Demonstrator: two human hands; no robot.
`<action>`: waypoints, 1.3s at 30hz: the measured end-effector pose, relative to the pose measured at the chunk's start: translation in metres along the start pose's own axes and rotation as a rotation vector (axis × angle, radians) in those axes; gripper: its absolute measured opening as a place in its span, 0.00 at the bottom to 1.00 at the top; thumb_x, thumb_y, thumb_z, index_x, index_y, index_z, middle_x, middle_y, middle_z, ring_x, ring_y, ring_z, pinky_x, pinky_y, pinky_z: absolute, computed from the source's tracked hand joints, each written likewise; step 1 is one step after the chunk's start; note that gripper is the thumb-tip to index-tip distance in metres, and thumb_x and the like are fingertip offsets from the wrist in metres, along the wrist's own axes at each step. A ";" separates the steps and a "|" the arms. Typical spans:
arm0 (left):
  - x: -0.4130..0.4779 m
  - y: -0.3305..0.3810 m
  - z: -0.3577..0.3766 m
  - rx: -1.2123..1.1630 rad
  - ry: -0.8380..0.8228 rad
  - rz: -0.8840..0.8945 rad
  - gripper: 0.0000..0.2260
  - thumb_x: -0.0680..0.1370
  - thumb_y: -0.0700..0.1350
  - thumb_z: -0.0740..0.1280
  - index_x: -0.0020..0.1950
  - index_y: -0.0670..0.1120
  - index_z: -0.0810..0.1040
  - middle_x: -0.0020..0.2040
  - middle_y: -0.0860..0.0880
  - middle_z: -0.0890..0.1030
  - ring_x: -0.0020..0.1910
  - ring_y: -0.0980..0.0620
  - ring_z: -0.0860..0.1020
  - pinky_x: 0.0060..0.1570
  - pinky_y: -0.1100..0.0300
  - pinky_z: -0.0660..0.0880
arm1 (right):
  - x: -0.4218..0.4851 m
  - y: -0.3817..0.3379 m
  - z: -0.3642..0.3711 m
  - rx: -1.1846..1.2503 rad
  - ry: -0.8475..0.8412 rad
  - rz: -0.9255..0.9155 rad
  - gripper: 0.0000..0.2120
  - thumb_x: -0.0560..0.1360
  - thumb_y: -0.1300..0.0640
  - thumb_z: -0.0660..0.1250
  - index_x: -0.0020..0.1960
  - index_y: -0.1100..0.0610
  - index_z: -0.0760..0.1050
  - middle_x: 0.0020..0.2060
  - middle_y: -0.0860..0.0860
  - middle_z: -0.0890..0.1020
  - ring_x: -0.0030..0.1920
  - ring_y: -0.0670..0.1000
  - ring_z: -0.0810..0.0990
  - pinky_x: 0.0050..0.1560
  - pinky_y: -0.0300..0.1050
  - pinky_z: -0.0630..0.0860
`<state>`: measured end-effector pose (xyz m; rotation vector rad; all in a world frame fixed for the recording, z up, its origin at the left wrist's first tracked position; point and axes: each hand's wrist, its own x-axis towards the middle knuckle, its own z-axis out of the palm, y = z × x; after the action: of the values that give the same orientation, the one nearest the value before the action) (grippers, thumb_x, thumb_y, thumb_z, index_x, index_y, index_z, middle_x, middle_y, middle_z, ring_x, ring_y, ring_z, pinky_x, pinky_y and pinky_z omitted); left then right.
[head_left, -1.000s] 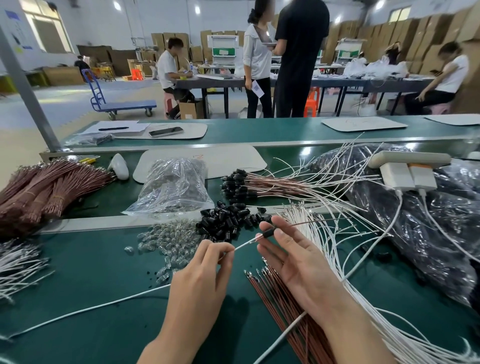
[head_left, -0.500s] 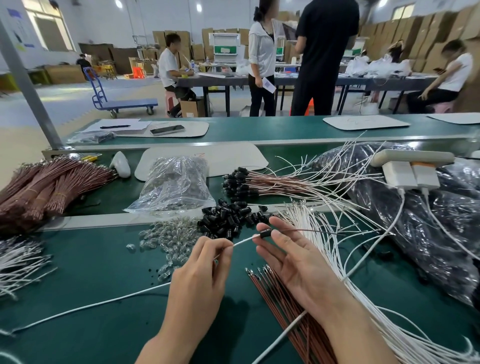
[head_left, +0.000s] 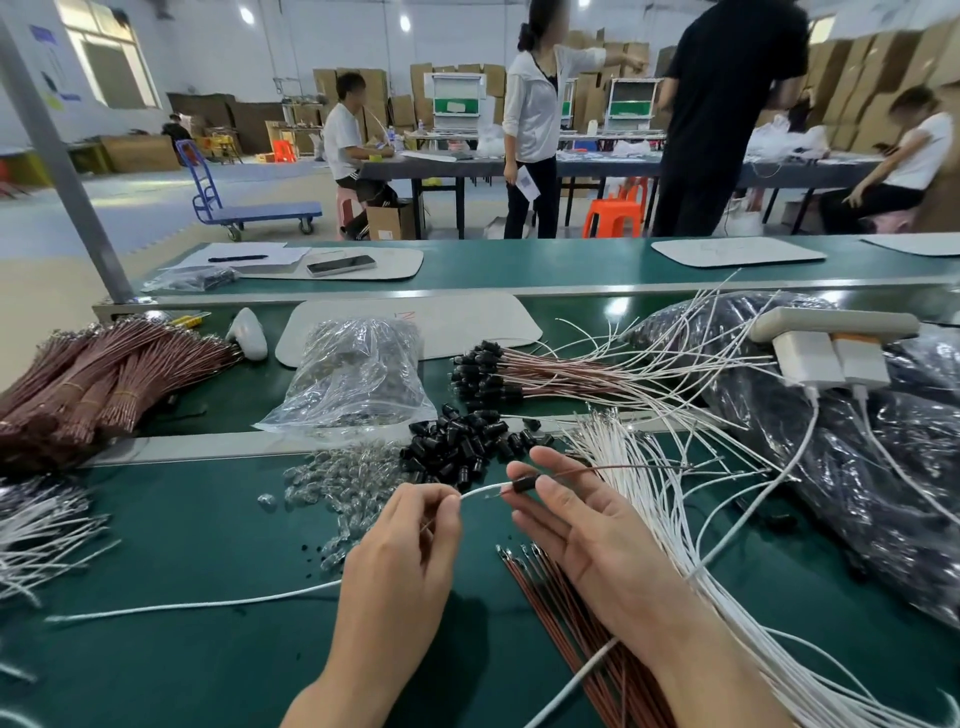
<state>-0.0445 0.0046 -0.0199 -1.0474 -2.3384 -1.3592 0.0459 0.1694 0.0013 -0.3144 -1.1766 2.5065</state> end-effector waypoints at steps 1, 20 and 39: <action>0.000 -0.001 0.000 -0.012 -0.011 -0.004 0.06 0.82 0.56 0.60 0.49 0.59 0.74 0.42 0.60 0.77 0.34 0.54 0.76 0.32 0.62 0.71 | -0.001 -0.001 0.001 -0.008 -0.017 0.001 0.14 0.75 0.63 0.68 0.60 0.59 0.82 0.60 0.60 0.83 0.59 0.58 0.84 0.51 0.44 0.82; 0.000 -0.006 0.002 -0.093 -0.068 0.008 0.07 0.82 0.59 0.56 0.49 0.61 0.72 0.30 0.50 0.76 0.26 0.51 0.74 0.31 0.50 0.74 | -0.003 -0.006 0.010 -0.005 -0.002 -0.005 0.11 0.73 0.66 0.69 0.54 0.62 0.85 0.58 0.62 0.84 0.55 0.57 0.85 0.48 0.41 0.83; 0.001 0.005 -0.003 -0.044 -0.140 0.018 0.09 0.79 0.59 0.58 0.57 0.66 0.72 0.40 0.65 0.80 0.28 0.62 0.75 0.30 0.64 0.70 | -0.004 0.008 0.011 -0.267 -0.004 0.026 0.13 0.70 0.54 0.75 0.53 0.56 0.83 0.52 0.60 0.86 0.56 0.57 0.85 0.51 0.43 0.82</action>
<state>-0.0423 0.0037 -0.0145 -1.2108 -2.4005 -1.3786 0.0439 0.1555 0.0028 -0.3941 -1.5206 2.3720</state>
